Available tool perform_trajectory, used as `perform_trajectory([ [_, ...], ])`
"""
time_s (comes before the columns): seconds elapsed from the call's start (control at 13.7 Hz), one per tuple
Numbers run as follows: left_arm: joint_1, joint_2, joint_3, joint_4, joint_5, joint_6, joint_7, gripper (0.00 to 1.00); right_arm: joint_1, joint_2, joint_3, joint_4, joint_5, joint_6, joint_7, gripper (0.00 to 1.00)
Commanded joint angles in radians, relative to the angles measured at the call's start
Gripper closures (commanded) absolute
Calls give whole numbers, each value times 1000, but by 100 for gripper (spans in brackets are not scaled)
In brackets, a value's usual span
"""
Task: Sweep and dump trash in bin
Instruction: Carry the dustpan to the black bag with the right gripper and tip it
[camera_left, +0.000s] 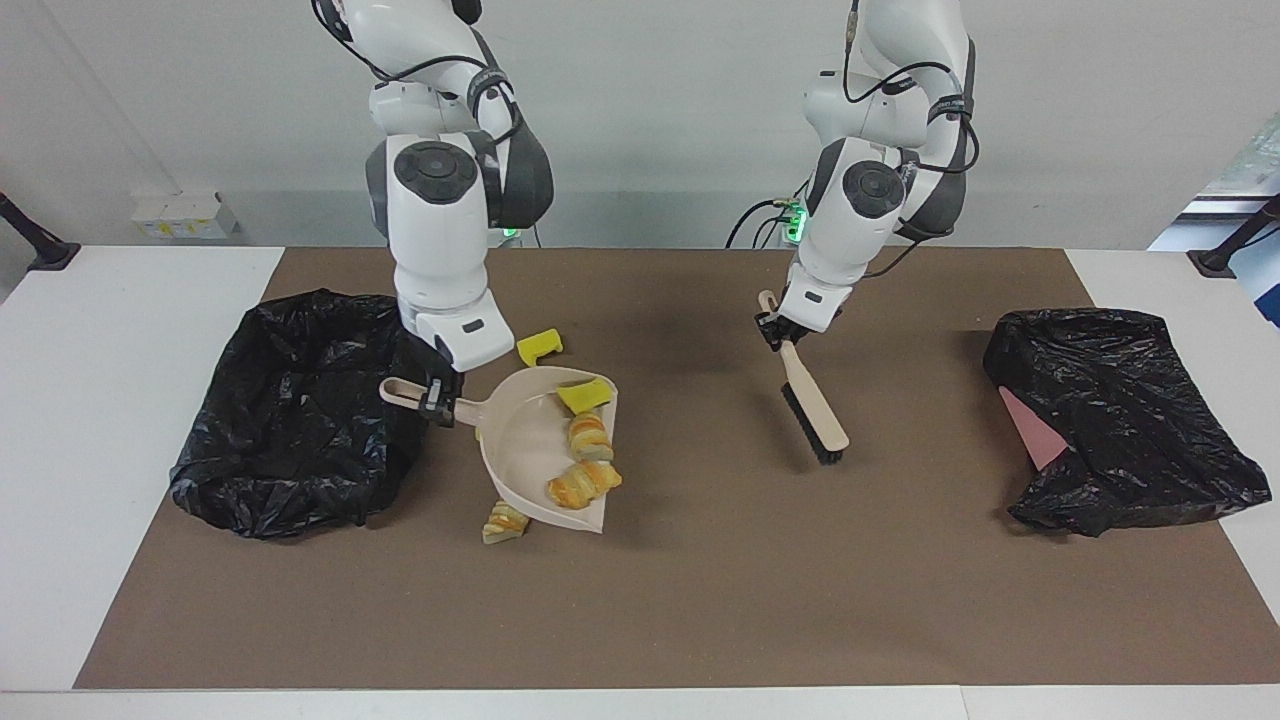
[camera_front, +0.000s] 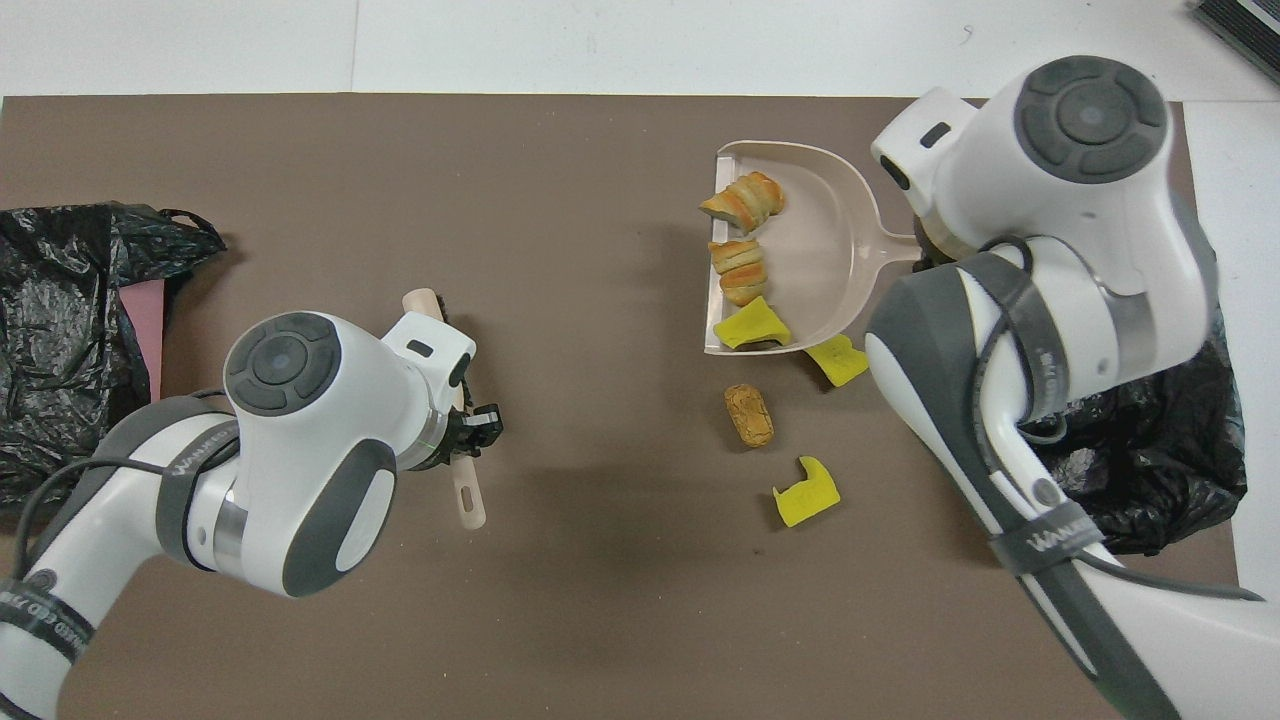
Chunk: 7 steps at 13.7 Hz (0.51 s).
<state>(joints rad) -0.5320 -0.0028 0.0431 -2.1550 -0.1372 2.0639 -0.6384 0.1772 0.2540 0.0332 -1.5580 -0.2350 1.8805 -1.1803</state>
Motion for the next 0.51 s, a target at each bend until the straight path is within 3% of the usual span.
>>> perform_trajectory([
  [0.0,-84,-101,8,-120,24,16,-59,100,-93,-133,13,-117,26,-20,-87,100],
  [0.22,-190,-143,6,-202,24,57,-148,100,-174,-217,11,-163,28,-75,-94,100],
  [0.44,-287,-177,4,-276,24,106,-227,100,-264,-239,10,-165,29,-162,-104,100],
])
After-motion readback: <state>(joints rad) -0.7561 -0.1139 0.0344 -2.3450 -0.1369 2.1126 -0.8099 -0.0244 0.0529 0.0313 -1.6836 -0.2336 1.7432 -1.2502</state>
